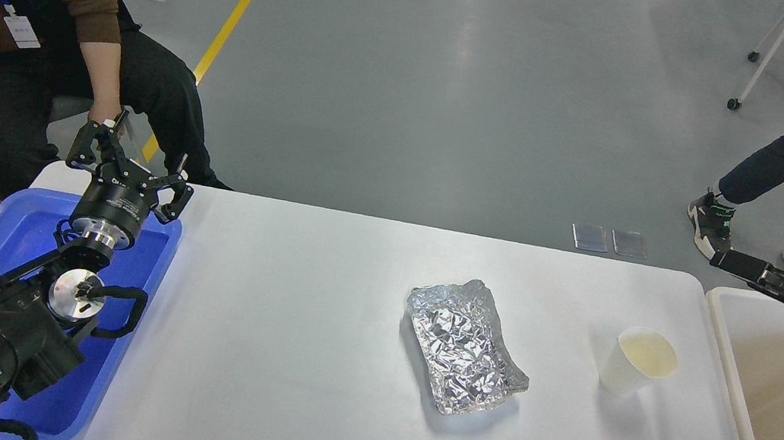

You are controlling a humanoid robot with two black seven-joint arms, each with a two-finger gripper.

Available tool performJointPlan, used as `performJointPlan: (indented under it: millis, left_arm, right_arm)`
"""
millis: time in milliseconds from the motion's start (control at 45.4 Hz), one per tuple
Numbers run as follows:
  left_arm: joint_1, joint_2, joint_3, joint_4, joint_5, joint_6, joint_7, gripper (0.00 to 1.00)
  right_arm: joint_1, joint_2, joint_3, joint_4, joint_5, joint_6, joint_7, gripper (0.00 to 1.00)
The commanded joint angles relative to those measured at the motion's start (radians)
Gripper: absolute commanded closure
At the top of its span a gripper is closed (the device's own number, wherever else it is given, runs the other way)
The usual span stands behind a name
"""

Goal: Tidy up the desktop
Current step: 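Reach the right gripper sideways toward the white paper cup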

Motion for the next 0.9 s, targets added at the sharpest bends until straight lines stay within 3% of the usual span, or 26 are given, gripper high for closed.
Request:
performJointPlan:
  millis: [0, 242, 573, 882]
  left_arm:
    - [-0.001, 0.000, 0.000, 0.000, 0.000, 0.000, 0.000, 0.00]
    - [0.001, 0.000, 0.000, 0.000, 0.000, 0.000, 0.000, 0.00]
    - [-0.001, 0.000, 0.000, 0.000, 0.000, 0.000, 0.000, 0.00]
    - [-0.001, 0.000, 0.000, 0.000, 0.000, 0.000, 0.000, 0.00]
  right_arm:
    - [0.004, 0.030, -0.024, 0.034, -0.073, 0.012, -0.003, 0.03]
    - [0.011, 0.030, -0.021, 0.157, -0.148, 0.014, -0.001, 0.03]
    - [-0.124, 0.078, -0.007, 0.042, -0.156, -0.006, -0.001, 0.03]
    - [-0.138, 0.082, -0.006, 0.040, -0.154, -0.022, 0.002, 0.06]
